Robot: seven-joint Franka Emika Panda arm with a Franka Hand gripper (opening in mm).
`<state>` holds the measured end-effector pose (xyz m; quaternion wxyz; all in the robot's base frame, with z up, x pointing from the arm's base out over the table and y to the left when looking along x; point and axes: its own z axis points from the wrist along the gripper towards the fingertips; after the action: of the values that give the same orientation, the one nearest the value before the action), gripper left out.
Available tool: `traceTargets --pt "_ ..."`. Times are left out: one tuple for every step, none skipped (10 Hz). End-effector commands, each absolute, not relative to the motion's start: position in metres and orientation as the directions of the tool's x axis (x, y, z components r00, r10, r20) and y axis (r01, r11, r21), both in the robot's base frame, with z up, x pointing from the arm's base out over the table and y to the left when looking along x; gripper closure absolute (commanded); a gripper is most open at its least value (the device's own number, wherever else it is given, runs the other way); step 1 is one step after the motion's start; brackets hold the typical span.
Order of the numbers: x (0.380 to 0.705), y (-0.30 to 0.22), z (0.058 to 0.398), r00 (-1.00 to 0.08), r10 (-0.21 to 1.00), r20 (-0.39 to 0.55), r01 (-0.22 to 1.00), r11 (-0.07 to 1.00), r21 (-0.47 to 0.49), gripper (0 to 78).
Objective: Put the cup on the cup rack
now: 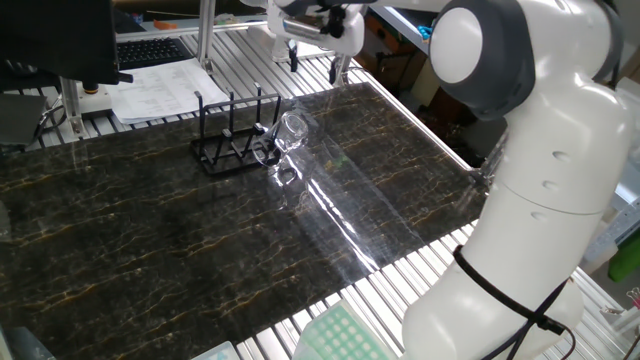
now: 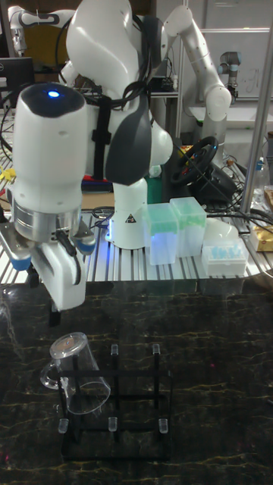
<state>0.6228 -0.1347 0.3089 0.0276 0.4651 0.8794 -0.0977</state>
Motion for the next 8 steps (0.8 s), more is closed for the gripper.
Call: traceTargets --pt "0.6188 -0.133 0.3288 -0.97 0.198 0.137 0.195 0.98 -0.039 0.1" --pt "0.6194 -0.1324 0.3286 -0.976 0.166 0.14 0.162 0.986 -0.035 0.1" --pt "0.6196 -0.1323 0.3285 -0.981 0.132 0.14 0.128 0.991 -0.032 0.1" --pt "0.6197 -0.1321 0.3284 -0.986 0.092 0.139 0.088 0.995 -0.037 0.1" --pt "0.6201 -0.1317 0.3282 -0.989 0.055 0.139 0.049 0.998 -0.051 0.1" --pt "0.6205 -0.1311 0.3279 -0.99 0.028 0.14 0.021 0.999 -0.049 0.1" --pt "0.6206 -0.1306 0.3277 -0.99 0.007 0.141 0.001 0.999 -0.045 0.1" --pt "0.6198 -0.1299 0.3272 -0.989 -0.03 0.144 -0.036 0.999 -0.038 0.1"
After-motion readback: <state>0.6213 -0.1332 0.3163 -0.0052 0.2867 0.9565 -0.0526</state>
